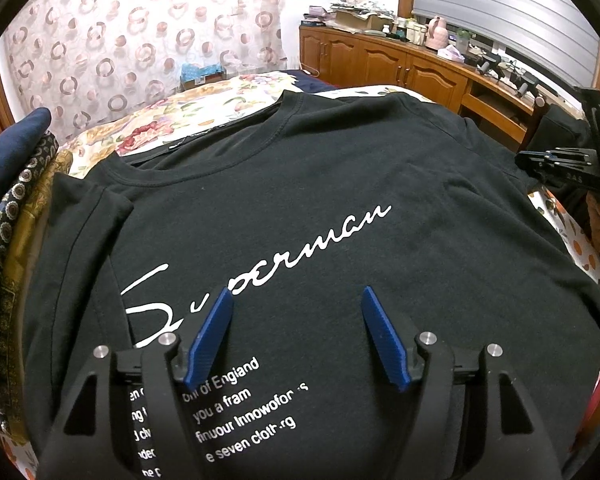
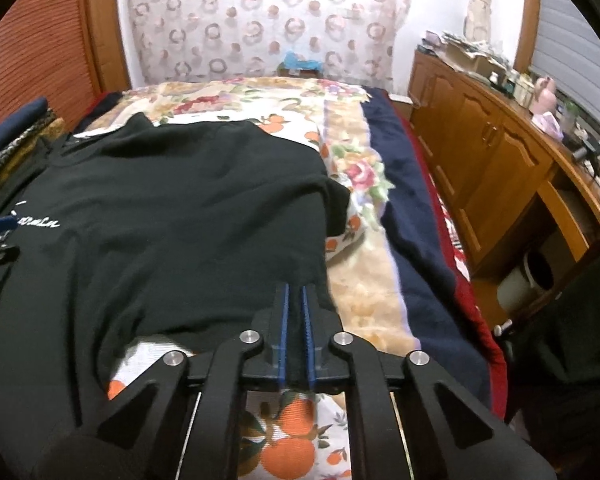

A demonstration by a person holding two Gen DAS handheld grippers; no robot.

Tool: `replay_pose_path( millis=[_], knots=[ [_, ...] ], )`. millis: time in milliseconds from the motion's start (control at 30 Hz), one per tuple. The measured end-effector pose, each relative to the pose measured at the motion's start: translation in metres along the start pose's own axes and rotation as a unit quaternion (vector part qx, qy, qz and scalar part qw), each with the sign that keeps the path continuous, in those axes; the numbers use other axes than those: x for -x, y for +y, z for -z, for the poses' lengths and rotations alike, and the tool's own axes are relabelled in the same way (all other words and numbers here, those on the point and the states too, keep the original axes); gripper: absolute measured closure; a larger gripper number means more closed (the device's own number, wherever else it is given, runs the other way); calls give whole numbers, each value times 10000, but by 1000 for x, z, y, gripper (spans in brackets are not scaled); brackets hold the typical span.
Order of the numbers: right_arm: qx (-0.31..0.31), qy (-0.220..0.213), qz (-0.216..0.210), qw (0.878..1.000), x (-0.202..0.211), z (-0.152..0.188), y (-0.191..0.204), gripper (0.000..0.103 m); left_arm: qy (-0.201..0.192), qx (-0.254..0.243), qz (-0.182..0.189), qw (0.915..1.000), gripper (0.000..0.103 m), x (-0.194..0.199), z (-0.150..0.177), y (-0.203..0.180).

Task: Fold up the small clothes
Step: 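Close the right gripper on the shirt's opposite side edge, then fold the held side over toward the shirt center with the right gripper, release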

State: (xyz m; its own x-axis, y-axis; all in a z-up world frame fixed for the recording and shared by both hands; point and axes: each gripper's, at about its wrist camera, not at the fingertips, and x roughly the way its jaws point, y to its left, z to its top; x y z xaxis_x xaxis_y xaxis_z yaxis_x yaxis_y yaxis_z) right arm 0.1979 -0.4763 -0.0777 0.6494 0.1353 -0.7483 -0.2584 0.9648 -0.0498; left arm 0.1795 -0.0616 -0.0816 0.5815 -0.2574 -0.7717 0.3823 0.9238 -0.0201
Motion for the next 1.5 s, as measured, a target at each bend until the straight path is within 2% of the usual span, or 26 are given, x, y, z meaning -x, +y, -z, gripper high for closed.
replay_pose_path(
  millis=[67, 233, 300, 400, 467, 533, 667, 767, 900, 967, 1033, 1133, 1200, 1333, 1500],
  knots=[
    [109, -135, 87, 9998, 4, -1, 5, 103, 4, 14, -20, 10000, 34, -1, 0, 0],
    [265, -565, -33, 9980, 20, -15, 19, 103, 8, 52, -49, 10000, 34, -1, 0, 0],
    [383, -707, -54, 9967, 26, -24, 28, 103, -7, 109, -184, 9998, 34, 1, 0, 0],
    [430, -790, -97, 9959, 31, -34, 36, 103, -329, 246, -182, 9990, 34, 16, 1, 1],
    [331, -736, -181, 9966, 28, -38, 35, 103, -650, 339, -20, 9973, 34, 34, 1, 2],
    [273, -582, -9, 9979, 18, -38, 31, 96, -829, 393, 15, 9958, 34, 48, 1, 3],
    [-29, -221, -40, 9997, -5, -35, 13, 70, -1202, 498, -95, 9915, 34, 72, 3, 3],
    [-229, -9, -59, 9997, -21, -34, 0, 65, -1413, 515, -81, 9886, 34, 84, 5, 0],
    [-595, 283, -105, 9978, -36, -32, -16, 65, -1499, 401, -104, 9878, 34, 91, 4, -8],
    [-794, 289, -276, 9960, -35, -32, -22, 65, -1538, 374, -76, 9874, 34, 94, 3, -12],
    [-871, 309, -434, 9948, -35, -32, -24, 75, -1569, 359, -19, 9870, 34, 98, 5, -16],
    [-695, 253, -327, 9967, -30, -31, -18, 80, -1626, 379, 60, 9859, 34, 99, 8, -22],
    [-502, 192, -22, 9986, -27, -31, -13, 101, -1627, 397, 70, 9859, 34, 99, 10, -23],
    [-226, 116, 208, 9995, -23, -29, -7, 103, -1605, 415, 71, 9861, 34, 98, 9, -26],
    [-97, -278, 299, 9991, -9, -33, 1, 103, -1649, 417, 56, 9854, 34, 100, 13, -31]
  ],
)
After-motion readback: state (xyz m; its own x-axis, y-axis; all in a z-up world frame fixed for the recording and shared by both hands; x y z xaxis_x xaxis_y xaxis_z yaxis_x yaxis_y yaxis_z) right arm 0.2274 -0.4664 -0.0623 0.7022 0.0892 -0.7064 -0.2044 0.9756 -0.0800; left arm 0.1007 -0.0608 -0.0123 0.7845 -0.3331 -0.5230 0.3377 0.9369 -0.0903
